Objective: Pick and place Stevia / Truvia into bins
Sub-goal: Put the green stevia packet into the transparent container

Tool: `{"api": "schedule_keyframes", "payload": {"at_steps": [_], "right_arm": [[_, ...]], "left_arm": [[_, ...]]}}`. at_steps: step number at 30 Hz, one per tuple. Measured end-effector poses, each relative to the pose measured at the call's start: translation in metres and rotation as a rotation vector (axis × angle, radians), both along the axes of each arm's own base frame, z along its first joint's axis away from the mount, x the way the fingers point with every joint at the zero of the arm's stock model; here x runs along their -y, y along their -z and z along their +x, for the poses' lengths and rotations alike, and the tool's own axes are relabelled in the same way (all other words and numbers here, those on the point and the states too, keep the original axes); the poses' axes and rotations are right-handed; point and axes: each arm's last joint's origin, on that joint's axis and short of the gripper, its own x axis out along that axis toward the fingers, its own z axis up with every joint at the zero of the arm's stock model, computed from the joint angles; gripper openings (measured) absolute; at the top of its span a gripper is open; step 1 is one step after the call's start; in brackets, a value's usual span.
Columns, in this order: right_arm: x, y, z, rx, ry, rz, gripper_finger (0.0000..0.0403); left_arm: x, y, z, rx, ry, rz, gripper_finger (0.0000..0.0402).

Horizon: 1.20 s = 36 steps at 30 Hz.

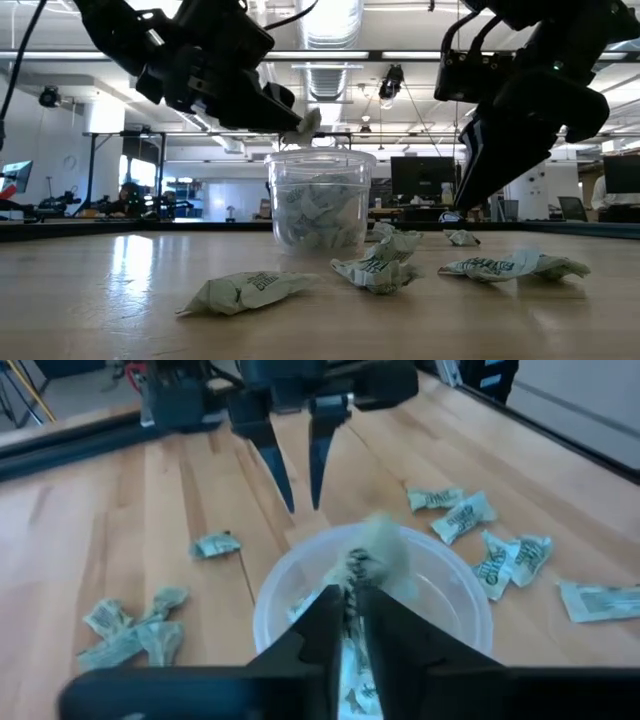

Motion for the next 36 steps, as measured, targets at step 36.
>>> {"api": "schedule_keyframes", "payload": {"at_steps": [36], "right_arm": [[0.067, 0.015, -0.008, -0.027, 0.511, -0.105, 0.0182]], "left_arm": [[-0.002, -0.034, -0.054, -0.072, -0.155, 0.076, 0.0167]]}}
